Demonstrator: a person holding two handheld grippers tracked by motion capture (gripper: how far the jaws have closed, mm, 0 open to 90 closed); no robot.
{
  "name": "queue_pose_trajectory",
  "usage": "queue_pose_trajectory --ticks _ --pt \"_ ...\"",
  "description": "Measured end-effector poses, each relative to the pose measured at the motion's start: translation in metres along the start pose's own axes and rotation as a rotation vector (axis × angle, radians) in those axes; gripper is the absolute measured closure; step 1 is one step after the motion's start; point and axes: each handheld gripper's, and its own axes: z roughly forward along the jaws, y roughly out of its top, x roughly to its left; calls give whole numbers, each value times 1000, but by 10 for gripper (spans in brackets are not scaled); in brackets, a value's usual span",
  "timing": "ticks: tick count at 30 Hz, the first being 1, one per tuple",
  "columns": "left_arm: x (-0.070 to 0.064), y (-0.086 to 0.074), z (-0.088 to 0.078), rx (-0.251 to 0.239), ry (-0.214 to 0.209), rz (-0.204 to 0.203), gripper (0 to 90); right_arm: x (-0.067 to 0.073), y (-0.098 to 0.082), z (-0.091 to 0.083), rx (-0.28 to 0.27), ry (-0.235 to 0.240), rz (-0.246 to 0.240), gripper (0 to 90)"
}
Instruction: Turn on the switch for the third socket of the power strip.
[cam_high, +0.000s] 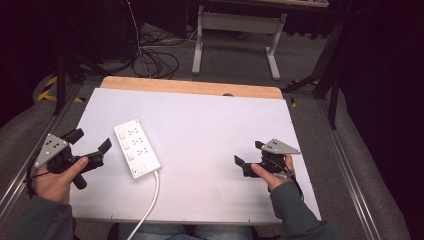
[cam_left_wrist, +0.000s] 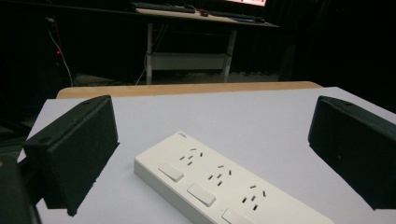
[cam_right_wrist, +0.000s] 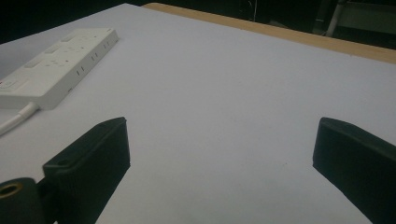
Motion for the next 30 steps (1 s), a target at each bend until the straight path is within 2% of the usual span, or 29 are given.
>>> queue_pose_trajectory --ticks 17,24,30 --pt "0 0 1 7 -1 8 44 0 0 0 4 -1 -3 50" --pt "0 0 1 10 0 14 140 0 0 0 4 0 -2 50" --pt "1 -1 1 18 23 29 211 0 0 0 3 0 -1 51"
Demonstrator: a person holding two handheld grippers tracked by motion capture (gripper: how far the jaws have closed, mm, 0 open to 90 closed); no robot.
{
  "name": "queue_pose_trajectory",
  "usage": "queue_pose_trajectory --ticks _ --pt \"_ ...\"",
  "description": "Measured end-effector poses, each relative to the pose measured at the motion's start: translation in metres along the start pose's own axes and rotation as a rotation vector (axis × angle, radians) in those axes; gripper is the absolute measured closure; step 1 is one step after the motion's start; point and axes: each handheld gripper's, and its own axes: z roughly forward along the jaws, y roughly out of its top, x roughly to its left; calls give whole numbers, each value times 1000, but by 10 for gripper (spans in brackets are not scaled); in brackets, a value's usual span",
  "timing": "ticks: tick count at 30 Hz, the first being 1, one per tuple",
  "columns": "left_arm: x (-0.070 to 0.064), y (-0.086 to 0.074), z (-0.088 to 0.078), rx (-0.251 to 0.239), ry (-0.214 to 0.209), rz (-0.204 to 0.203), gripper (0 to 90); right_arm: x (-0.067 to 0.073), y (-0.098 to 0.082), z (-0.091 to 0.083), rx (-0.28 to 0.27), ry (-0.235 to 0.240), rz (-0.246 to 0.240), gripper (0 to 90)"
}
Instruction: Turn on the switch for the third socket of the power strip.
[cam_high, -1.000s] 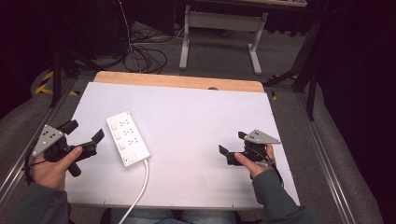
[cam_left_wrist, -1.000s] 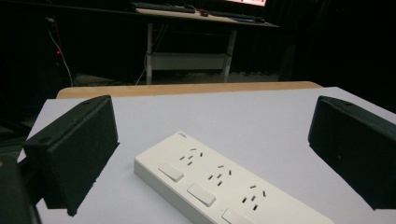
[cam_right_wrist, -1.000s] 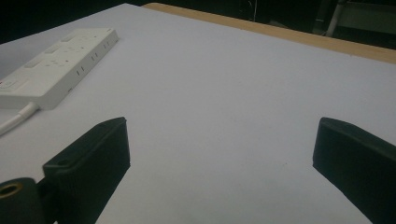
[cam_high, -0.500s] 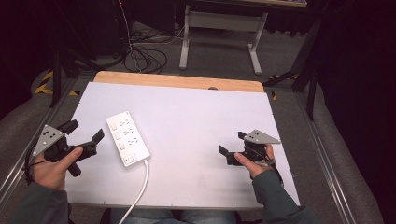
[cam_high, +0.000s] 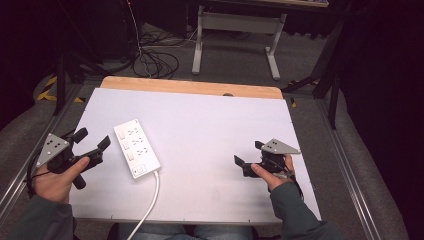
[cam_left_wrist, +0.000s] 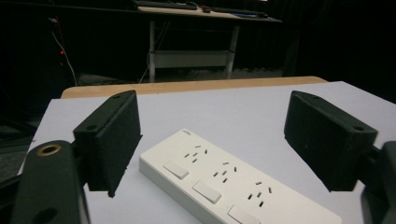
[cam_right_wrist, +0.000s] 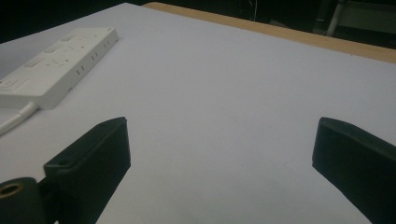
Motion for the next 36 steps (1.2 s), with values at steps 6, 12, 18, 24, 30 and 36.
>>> queue_pose_trajectory --ticks 6,12,18,24,30,36 --pt "3 -1 0 39 38 12 339 0 0 0 -1 0 0 52" --pt "7 -2 -1 50 44 2 488 0 0 0 -4 0 -1 52" --pt "8 -2 -1 62 48 1 591 0 0 0 -5 1 3 52" --pt "10 -2 -1 71 41 -6 709 0 0 0 -5 0 4 52" --pt "10 -1 0 69 15 -20 815 0 0 0 -5 0 5 52" --pt "9 0 2 73 -32 -46 868 0 0 -1 -6 0 5 52"
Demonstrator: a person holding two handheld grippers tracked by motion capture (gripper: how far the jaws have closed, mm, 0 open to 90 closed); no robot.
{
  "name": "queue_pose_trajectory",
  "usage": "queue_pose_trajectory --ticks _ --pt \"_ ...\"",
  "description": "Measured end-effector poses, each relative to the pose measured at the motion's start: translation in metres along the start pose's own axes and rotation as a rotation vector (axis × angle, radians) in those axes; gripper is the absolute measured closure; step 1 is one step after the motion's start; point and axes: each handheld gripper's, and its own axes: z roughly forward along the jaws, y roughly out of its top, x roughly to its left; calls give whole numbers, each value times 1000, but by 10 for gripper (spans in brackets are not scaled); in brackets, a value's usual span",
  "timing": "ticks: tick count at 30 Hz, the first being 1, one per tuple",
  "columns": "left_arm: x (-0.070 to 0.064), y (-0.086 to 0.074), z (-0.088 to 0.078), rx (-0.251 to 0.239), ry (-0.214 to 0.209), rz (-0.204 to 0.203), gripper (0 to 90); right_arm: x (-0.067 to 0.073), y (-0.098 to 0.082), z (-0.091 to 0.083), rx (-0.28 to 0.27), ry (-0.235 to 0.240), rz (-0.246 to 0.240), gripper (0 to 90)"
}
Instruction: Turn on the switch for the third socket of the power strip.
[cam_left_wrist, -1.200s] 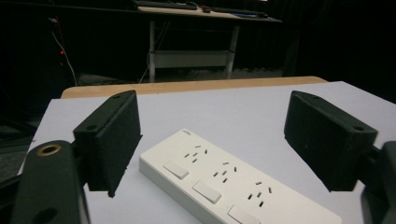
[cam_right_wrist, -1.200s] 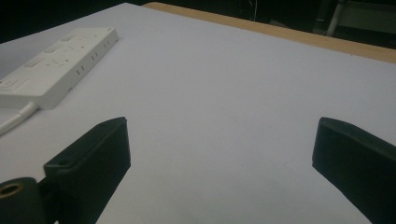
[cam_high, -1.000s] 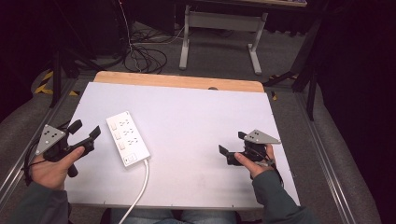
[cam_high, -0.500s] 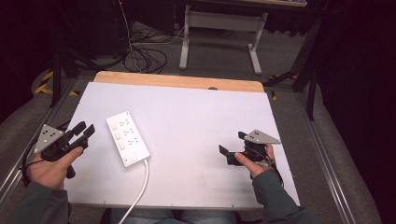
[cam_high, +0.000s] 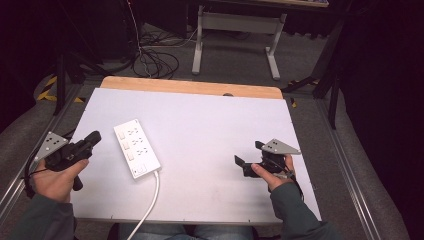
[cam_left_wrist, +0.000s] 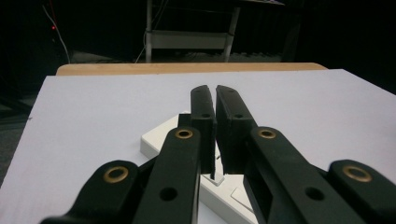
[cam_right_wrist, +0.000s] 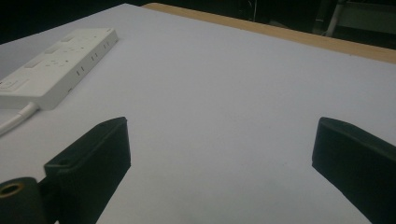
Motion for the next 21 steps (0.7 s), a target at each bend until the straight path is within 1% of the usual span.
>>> queue_pose_trajectory --ticks 1,4,6,7,8,11,15,21 --pt "0 1 0 1 -7 0 875 0 0 0 0 0 0 52" --pt "-2 3 0 12 -7 13 899 0 0 0 1 1 -1 52" --pt "-3 3 1 12 -6 13 900 0 0 0 0 3 -1 52" --pt "-4 3 2 23 5 17 900 0 0 0 0 3 -1 52" --pt "-4 3 3 26 0 16 900 0 0 0 0 2 -2 52" --pt "-3 4 5 35 0 19 900 0 0 0 0 2 -2 52" --pt "-3 4 7 36 -1 13 900 0 0 0 3 0 -4 52" --pt "-6 4 14 55 -10 29 900 0 0 0 6 -1 -7 52"
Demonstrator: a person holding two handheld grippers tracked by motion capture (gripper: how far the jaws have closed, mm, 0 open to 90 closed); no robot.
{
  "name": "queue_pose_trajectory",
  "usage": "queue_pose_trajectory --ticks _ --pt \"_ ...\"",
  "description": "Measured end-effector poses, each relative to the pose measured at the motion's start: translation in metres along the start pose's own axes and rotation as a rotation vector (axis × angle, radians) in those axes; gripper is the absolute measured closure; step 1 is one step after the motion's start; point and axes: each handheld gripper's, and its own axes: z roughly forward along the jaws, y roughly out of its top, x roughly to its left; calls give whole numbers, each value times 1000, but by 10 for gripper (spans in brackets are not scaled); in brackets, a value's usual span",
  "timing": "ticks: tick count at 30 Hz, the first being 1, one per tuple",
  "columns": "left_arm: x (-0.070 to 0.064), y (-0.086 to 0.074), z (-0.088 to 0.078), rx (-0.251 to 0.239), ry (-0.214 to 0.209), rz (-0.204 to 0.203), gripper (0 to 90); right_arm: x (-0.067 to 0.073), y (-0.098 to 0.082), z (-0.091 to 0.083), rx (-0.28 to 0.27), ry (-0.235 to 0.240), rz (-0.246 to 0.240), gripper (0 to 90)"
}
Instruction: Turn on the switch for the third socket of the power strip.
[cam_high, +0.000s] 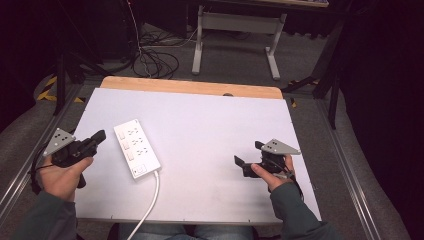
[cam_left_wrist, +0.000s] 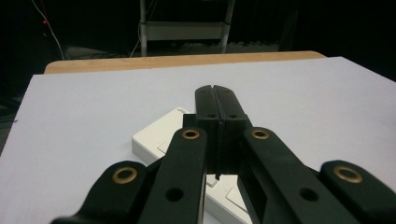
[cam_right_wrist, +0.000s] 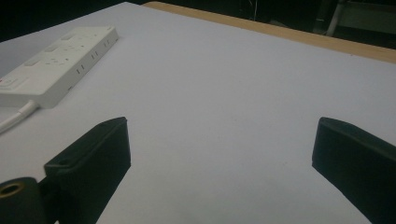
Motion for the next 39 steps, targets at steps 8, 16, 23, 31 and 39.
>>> queue_pose_trajectory --ticks 8,16,23,31,39 --pt "0 1 11 29 5 15 900 0 0 0 1 1 0 52" --pt "-2 2 21 56 4 34 900 0 0 0 2 3 3 52" --pt "-3 3 29 74 0 41 900 0 -1 0 3 3 2 53" --pt "-4 4 38 99 5 63 900 -1 0 0 0 5 -2 53" --pt "-2 4 45 123 19 74 900 0 0 -1 -2 6 -4 53"
